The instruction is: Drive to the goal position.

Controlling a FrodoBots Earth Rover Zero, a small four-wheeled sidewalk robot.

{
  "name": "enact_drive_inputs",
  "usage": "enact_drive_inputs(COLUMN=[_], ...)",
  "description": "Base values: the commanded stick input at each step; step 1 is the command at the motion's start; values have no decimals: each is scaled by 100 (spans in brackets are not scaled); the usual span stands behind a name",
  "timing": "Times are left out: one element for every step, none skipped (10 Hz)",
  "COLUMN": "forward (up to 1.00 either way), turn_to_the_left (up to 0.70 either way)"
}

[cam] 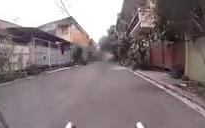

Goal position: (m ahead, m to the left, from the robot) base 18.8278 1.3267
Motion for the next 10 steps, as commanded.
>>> enact_drive_inputs(forward=[70, 70, 70, 70, 70, 70, 70, 70, 70, 70], turn_to_the_left=[0, 0, 0, 0, 0, -7, -14, -14, -14, -14])
